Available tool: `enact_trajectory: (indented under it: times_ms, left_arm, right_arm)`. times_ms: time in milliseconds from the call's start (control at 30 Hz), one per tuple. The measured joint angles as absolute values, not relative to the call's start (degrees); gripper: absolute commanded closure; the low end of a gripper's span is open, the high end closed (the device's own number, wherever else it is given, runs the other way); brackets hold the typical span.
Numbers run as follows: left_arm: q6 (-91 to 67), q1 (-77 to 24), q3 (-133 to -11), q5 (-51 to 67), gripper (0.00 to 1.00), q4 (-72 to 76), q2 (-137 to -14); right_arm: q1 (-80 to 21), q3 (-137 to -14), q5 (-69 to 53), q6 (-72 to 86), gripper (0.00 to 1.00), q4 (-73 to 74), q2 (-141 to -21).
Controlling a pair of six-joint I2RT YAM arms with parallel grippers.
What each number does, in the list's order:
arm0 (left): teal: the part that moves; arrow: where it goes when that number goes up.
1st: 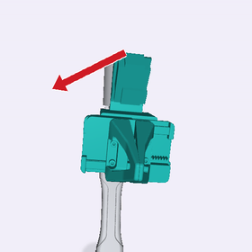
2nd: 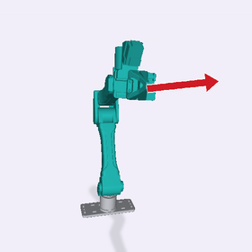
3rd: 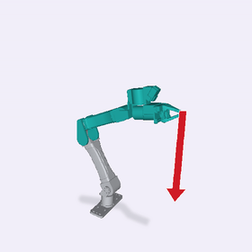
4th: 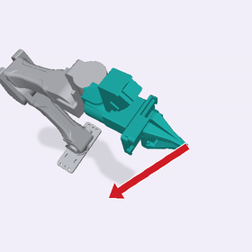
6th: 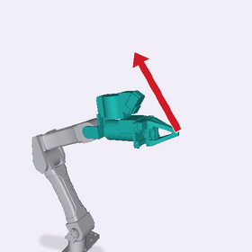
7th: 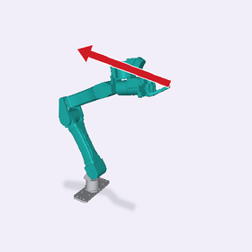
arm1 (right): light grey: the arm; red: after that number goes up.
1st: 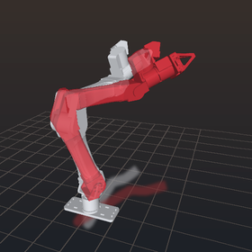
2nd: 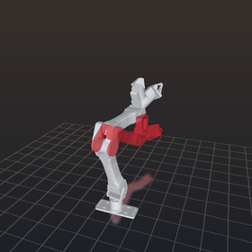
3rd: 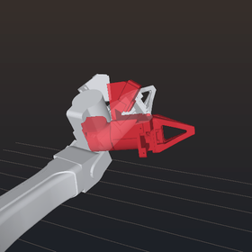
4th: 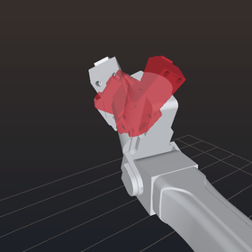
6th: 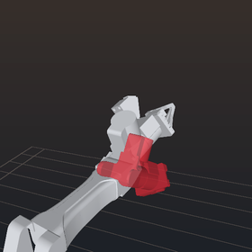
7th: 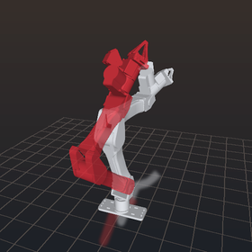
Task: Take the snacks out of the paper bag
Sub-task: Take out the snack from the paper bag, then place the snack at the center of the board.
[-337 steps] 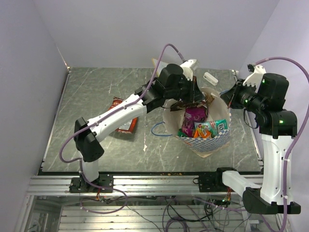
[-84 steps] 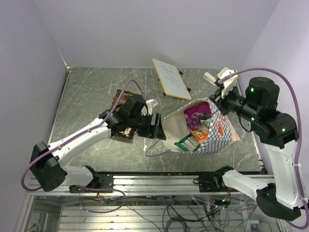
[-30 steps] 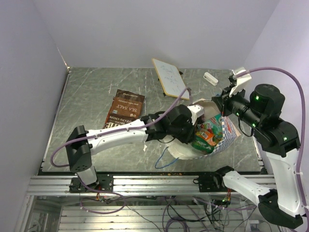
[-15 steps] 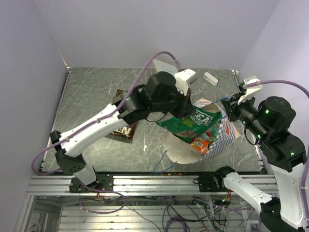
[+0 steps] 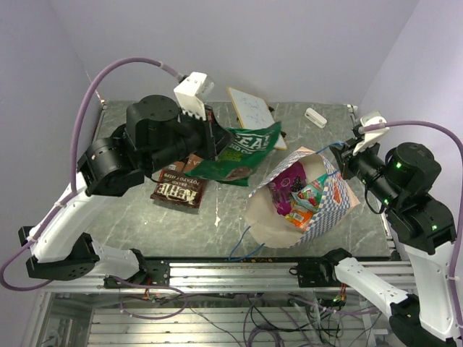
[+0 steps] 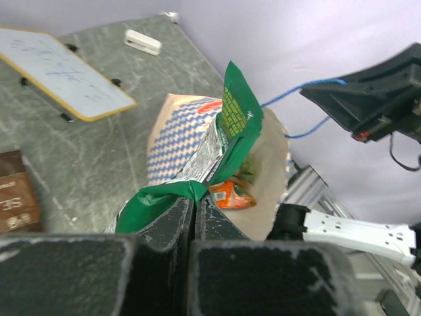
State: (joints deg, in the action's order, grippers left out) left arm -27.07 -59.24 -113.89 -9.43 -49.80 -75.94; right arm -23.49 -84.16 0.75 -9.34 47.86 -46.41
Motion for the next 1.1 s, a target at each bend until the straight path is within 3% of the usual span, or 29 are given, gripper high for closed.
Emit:
enact_trajectory:
  times_ms: [167,333,600,833,1100]
  left_arm:
    - [-27.0,-58.0,-115.2,-16.4,0.93,-55.2,-75.3]
    - [-27.3,-51.0,-106.1,-16.7,0.93,-56.9,-71.7]
    - [-23.2,-37.0,-96.7,-7.0,0.93,-56.5,-75.2]
    - [-13.1,-27.4,-98.8,6.5,0.93,-51.0,-85.5]
    - [0.1,-24.3,-103.9,14.1,0.93,-47.2,-93.5]
  right_arm:
    - [-23.5,-84.2,-0.1,-10.9,1.0,47.9,-46.9]
    - [-23.5,-84.2,-0.5,-11.4,1.0,47.9,-47.0]
    - [-23.5,-84.2,-1.7,-11.4,1.0,48.1,-46.9]
    - [-23.5,-84.2,-1.7,-11.4,1.0,48.3,-46.9]
    - [-23.5,-85.7,-1.8,-11.4,1.0,49.7,-48.1]
